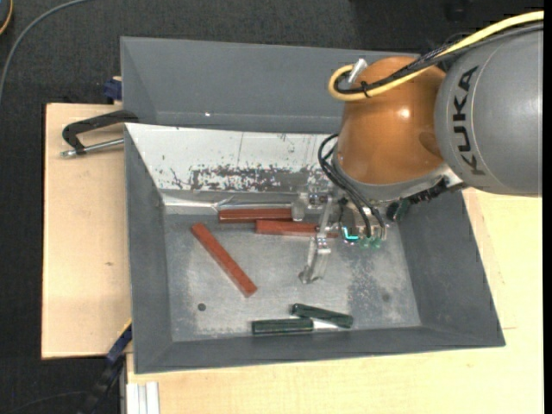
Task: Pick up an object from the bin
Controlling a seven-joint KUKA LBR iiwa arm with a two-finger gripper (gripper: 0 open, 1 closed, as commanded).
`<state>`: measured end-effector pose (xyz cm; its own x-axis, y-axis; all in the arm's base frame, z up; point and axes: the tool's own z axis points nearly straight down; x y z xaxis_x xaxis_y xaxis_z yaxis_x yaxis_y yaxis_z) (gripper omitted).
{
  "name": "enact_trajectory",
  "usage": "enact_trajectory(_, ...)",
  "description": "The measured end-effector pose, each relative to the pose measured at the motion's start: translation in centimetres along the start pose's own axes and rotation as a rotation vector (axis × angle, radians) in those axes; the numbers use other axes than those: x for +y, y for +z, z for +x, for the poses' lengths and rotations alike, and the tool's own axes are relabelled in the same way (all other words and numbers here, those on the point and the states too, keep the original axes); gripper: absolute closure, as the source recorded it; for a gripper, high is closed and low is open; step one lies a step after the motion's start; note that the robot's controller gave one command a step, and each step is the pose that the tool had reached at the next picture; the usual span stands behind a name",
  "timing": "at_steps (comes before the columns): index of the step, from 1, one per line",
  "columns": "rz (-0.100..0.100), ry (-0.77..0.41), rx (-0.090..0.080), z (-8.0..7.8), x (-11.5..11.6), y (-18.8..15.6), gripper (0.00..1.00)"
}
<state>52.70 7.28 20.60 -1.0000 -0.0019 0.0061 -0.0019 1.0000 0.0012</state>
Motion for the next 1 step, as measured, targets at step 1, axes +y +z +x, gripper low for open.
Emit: enact_trajectory(1,0.001,-0.203,0.0,3.43,3.18,7.96,0.0)
